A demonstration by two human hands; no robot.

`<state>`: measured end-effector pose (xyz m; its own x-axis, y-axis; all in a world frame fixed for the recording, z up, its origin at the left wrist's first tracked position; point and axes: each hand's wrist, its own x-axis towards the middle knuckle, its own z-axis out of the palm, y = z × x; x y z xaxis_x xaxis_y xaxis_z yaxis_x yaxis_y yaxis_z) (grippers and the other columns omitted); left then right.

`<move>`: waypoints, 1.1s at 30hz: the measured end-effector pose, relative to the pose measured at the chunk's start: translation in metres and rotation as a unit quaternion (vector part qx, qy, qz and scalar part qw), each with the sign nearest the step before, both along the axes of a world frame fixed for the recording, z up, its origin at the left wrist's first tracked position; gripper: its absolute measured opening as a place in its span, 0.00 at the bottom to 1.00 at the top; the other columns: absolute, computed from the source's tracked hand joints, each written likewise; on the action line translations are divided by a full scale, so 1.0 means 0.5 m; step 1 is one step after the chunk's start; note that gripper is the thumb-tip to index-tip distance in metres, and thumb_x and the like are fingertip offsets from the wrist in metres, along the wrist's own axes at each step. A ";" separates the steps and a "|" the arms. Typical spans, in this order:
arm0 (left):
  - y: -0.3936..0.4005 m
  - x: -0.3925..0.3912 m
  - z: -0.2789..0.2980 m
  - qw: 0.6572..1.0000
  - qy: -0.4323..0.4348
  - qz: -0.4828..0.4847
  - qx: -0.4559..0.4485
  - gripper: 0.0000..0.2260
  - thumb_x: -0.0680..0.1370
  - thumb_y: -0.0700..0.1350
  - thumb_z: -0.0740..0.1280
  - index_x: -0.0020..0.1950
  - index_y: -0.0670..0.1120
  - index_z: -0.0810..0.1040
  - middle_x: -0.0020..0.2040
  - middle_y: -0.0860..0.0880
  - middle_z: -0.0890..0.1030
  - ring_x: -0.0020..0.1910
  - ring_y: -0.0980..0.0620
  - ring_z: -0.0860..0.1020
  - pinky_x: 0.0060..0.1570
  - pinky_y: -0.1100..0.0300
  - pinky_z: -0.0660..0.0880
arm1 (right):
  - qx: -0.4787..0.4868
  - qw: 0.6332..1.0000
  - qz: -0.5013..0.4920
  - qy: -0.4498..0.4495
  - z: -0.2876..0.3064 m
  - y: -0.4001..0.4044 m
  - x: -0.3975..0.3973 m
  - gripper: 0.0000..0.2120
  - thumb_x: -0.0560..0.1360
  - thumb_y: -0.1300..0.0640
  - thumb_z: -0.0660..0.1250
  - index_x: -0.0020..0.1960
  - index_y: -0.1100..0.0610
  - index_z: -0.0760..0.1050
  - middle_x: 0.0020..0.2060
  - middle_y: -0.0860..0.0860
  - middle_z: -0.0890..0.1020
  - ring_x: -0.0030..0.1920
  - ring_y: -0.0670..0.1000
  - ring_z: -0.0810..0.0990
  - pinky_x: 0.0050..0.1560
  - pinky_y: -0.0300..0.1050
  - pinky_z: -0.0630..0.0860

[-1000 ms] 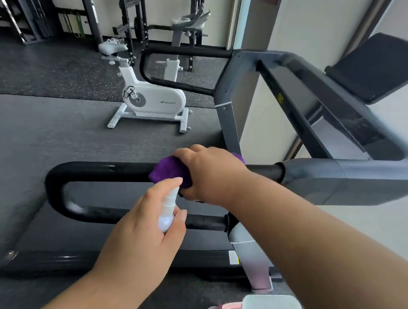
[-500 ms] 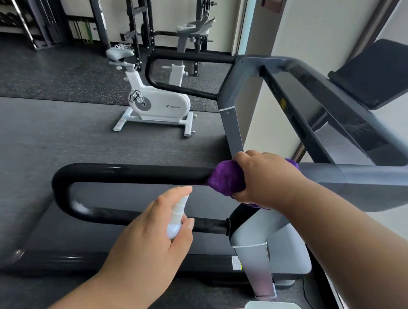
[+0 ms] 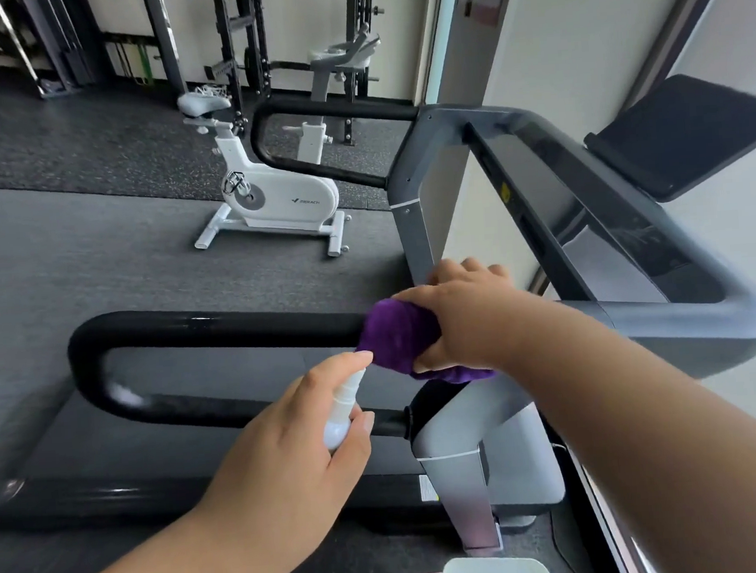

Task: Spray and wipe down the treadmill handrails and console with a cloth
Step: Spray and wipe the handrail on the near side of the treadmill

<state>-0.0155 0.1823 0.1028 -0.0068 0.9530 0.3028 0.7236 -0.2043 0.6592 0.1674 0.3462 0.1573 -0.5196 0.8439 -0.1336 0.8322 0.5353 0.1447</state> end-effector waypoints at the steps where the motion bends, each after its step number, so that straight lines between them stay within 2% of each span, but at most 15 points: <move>1: -0.001 0.000 -0.002 1.000 0.001 0.001 -0.001 0.21 0.75 0.59 0.61 0.67 0.67 0.60 0.46 0.64 0.77 0.45 0.62 0.76 0.44 0.70 0.70 | -0.018 1.000 -0.018 -0.009 0.009 0.000 0.015 0.42 0.65 0.30 0.71 0.75 0.33 0.58 0.63 0.48 0.69 0.63 0.56 0.70 0.63 0.54 0.67; 3: -0.005 -0.004 -0.006 1.000 0.002 0.004 -0.002 0.22 0.74 0.61 0.58 0.67 0.67 0.60 0.46 0.64 0.77 0.45 0.62 0.76 0.44 0.69 0.71 | -0.042 0.999 -0.030 0.008 0.007 -0.006 0.019 0.41 0.67 0.35 0.72 0.76 0.36 0.58 0.61 0.49 0.71 0.60 0.57 0.75 0.60 0.52 0.74; 6: -0.011 -0.013 -0.008 1.000 -0.004 0.006 -0.004 0.21 0.73 0.62 0.57 0.66 0.68 0.60 0.47 0.65 0.76 0.45 0.63 0.75 0.44 0.70 0.71 | 0.012 1.000 0.002 0.026 -0.032 -0.019 -0.003 0.36 0.67 0.40 0.70 0.72 0.45 0.64 0.56 0.50 0.76 0.52 0.57 0.79 0.53 0.54 0.78; 9: -0.015 -0.021 -0.007 1.000 -0.005 0.012 -0.005 0.21 0.73 0.62 0.58 0.65 0.73 0.59 0.48 0.65 0.76 0.47 0.65 0.76 0.46 0.74 0.69 | 0.055 0.997 0.018 0.044 -0.048 -0.025 -0.041 0.35 0.65 0.31 0.66 0.66 0.49 0.68 0.53 0.49 0.77 0.49 0.55 0.79 0.49 0.51 0.78; 12: -0.013 -0.019 -0.004 1.000 -0.005 0.010 -0.007 0.22 0.74 0.58 0.61 0.66 0.72 0.61 0.49 0.68 0.76 0.48 0.68 0.75 0.48 0.79 0.66 | 0.068 0.994 0.048 0.065 -0.059 -0.032 -0.119 0.41 0.64 0.22 0.52 0.62 0.52 0.69 0.52 0.51 0.77 0.49 0.57 0.79 0.45 0.48 0.72; 16: -0.007 -0.010 0.000 1.000 0.005 0.001 -0.005 0.23 0.73 0.59 0.61 0.66 0.72 0.60 0.48 0.65 0.77 0.47 0.68 0.76 0.48 0.78 0.66 | 0.069 0.993 0.045 0.084 -0.069 -0.034 -0.177 0.36 0.70 0.22 0.56 0.58 0.53 0.69 0.50 0.52 0.77 0.48 0.57 0.78 0.43 0.50 0.71; 21: -0.006 -0.020 -0.001 1.000 0.012 -0.003 0.009 0.22 0.74 0.55 0.65 0.66 0.68 0.62 0.47 0.65 0.77 0.46 0.65 0.76 0.47 0.77 0.67 | 0.063 0.989 -0.005 0.135 -0.065 -0.022 -0.094 0.39 0.65 0.23 0.64 0.61 0.52 0.68 0.53 0.48 0.79 0.52 0.54 0.79 0.53 0.51 0.73; 23: -0.011 -0.033 0.000 1.000 0.017 -0.001 0.006 0.23 0.74 0.55 0.64 0.66 0.68 0.61 0.47 0.64 0.77 0.46 0.63 0.76 0.45 0.74 0.69 | 0.075 0.991 -0.026 0.105 -0.062 -0.023 -0.061 0.38 0.65 0.21 0.62 0.62 0.48 0.70 0.56 0.45 0.79 0.58 0.53 0.76 0.63 0.54 0.68; 25: -0.018 -0.055 0.000 1.000 0.015 0.007 0.002 0.23 0.74 0.55 0.64 0.66 0.68 0.59 0.47 0.63 0.77 0.48 0.62 0.76 0.45 0.74 0.69 | 0.093 0.990 -0.050 0.089 -0.066 -0.042 -0.052 0.37 0.66 0.21 0.60 0.67 0.43 0.69 0.64 0.44 0.75 0.67 0.54 0.70 0.72 0.64 0.56; 26: -0.022 -0.069 -0.001 1.000 0.012 0.011 0.002 0.23 0.74 0.55 0.64 0.66 0.69 0.59 0.48 0.64 0.77 0.48 0.62 0.76 0.46 0.75 0.69 | 0.102 0.988 -0.070 0.094 -0.071 -0.056 -0.057 0.36 0.68 0.22 0.59 0.69 0.40 0.67 0.68 0.45 0.72 0.70 0.55 0.67 0.72 0.69 0.51; 28: -0.031 -0.098 -0.002 1.000 0.006 0.018 0.002 0.23 0.74 0.55 0.63 0.66 0.69 0.58 0.48 0.64 0.77 0.49 0.62 0.76 0.47 0.75 0.68 | 0.116 0.983 -0.104 0.101 -0.084 -0.083 -0.080 0.36 0.69 0.22 0.57 0.72 0.39 0.64 0.70 0.46 0.70 0.71 0.57 0.67 0.70 0.71 0.54; 30: -0.041 -0.127 -0.004 1.000 -0.002 0.025 -0.002 0.24 0.74 0.55 0.63 0.66 0.69 0.58 0.48 0.64 0.77 0.49 0.63 0.76 0.48 0.75 0.68 | 0.133 0.977 -0.115 0.119 -0.096 -0.102 -0.114 0.38 0.70 0.20 0.51 0.71 0.41 0.66 0.67 0.46 0.73 0.67 0.57 0.70 0.68 0.68 0.62; 33: -0.053 -0.170 -0.008 1.000 -0.010 0.026 -0.003 0.23 0.75 0.55 0.63 0.66 0.70 0.58 0.50 0.65 0.77 0.51 0.65 0.75 0.49 0.76 0.67 | 0.149 0.971 -0.110 0.150 -0.110 -0.108 -0.179 0.41 0.69 0.18 0.44 0.67 0.43 0.72 0.62 0.46 0.78 0.61 0.57 0.74 0.64 0.64 0.67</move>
<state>-0.1007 0.1557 0.0990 -0.0618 0.9531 0.2963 0.7196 -0.1632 0.6750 0.0781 0.2922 0.1024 -0.2993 0.9172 0.2628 0.9506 0.3105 -0.0011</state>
